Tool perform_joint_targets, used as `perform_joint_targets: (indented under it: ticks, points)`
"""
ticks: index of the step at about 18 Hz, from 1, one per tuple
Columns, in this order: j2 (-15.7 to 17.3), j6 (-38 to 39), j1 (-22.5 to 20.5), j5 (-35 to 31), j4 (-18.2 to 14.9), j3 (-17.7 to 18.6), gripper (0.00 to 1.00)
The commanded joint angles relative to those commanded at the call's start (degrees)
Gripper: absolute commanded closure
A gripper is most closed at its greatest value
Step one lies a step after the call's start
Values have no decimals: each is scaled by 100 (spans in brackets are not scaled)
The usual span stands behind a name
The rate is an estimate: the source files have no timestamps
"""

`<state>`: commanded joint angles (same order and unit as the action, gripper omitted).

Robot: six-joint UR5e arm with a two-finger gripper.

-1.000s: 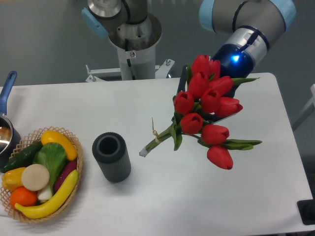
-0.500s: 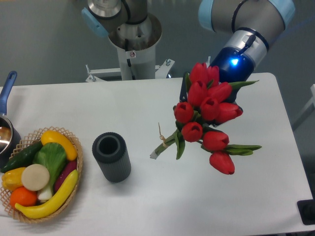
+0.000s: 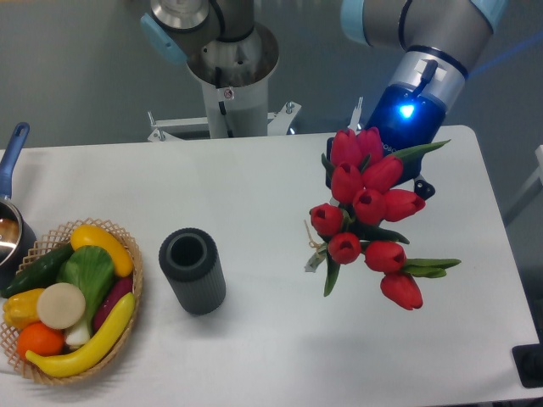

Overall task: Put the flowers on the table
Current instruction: 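Lift the red tulip bunch upright with the gripper, stems hanging down, then lower the held tulips toward the table beside the black vase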

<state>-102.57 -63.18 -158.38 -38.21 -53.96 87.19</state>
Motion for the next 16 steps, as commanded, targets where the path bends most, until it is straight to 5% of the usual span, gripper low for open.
perform_joint_targets:
  ticks: [9, 16]
  points:
    - [79, -1283, 474, -2109, -97, 343, 63]
    - [-9, -2548, 835, -3762, -615, 474, 63]
